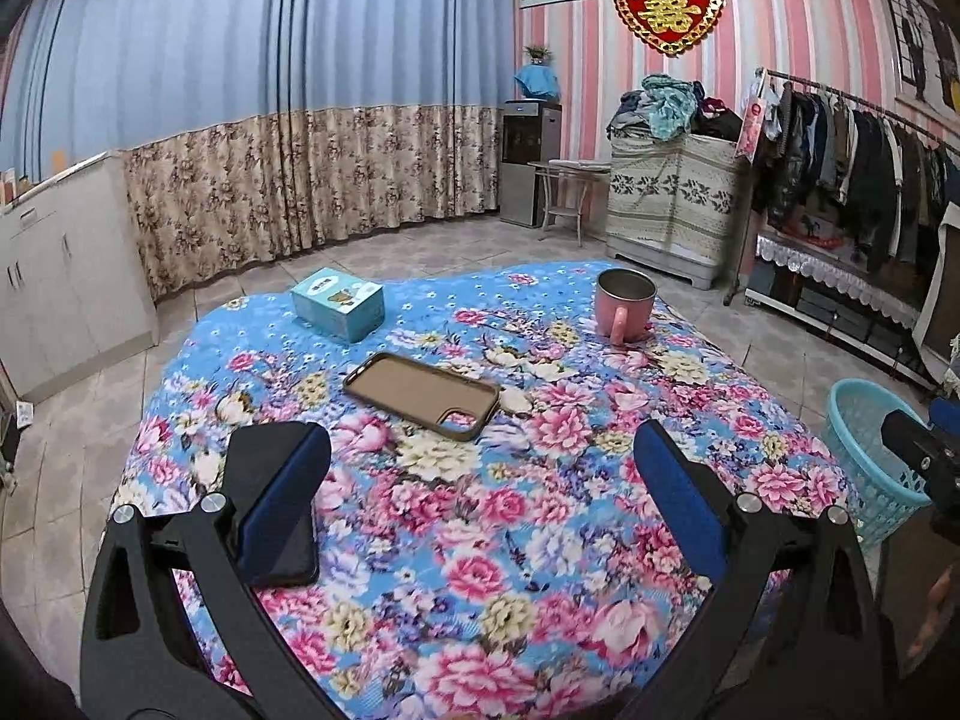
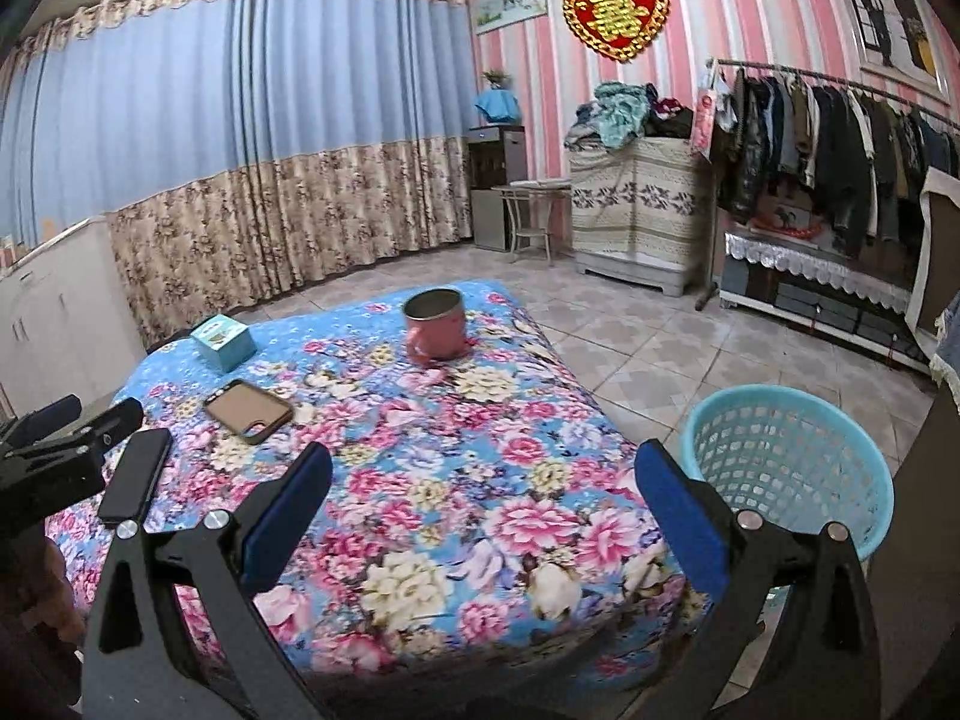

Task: Collect trash

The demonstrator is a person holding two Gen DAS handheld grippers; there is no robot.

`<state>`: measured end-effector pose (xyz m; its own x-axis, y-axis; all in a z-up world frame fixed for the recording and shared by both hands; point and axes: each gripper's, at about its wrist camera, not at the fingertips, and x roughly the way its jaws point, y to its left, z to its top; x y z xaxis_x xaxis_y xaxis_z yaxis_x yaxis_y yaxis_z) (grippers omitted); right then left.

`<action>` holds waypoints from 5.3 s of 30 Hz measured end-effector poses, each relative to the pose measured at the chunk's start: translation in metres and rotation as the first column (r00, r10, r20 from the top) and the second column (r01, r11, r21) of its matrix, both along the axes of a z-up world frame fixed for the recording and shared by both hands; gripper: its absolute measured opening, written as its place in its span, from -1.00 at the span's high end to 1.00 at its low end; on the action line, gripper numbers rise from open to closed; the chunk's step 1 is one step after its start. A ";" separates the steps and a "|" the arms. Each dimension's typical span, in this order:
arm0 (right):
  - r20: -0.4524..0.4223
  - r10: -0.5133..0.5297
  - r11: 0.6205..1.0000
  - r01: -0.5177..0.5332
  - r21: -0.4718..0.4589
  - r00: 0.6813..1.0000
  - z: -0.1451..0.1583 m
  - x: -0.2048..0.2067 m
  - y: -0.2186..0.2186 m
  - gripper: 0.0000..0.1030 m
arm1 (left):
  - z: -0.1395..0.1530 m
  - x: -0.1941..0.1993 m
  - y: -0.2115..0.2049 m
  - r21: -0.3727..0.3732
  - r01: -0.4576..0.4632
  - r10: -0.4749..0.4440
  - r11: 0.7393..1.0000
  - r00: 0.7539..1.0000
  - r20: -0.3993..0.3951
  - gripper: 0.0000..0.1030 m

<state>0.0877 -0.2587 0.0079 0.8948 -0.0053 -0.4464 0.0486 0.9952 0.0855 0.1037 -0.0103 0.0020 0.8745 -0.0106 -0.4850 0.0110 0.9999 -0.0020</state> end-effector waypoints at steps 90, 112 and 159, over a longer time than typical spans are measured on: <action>0.129 0.049 0.998 -0.044 -0.035 0.990 0.017 -0.047 0.030 -0.92 | 0.017 -0.054 0.009 -0.027 -0.026 0.031 0.999 0.983 0.179 -0.90; 0.132 0.046 0.999 -0.042 -0.035 0.990 0.017 -0.048 0.029 -0.92 | 0.015 -0.052 0.012 -0.017 -0.036 0.038 0.999 0.982 0.185 -0.90; 0.133 0.038 0.999 -0.033 -0.039 0.990 0.015 -0.047 0.032 -0.92 | 0.018 -0.059 0.012 -0.010 -0.039 0.040 0.999 0.980 0.194 -0.90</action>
<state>0.0403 -0.2262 0.0232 0.9462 0.0132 -0.3233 0.0040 0.9986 0.0528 0.0447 0.0019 0.0204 0.9518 0.0236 -0.3057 -0.0279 0.9996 -0.0097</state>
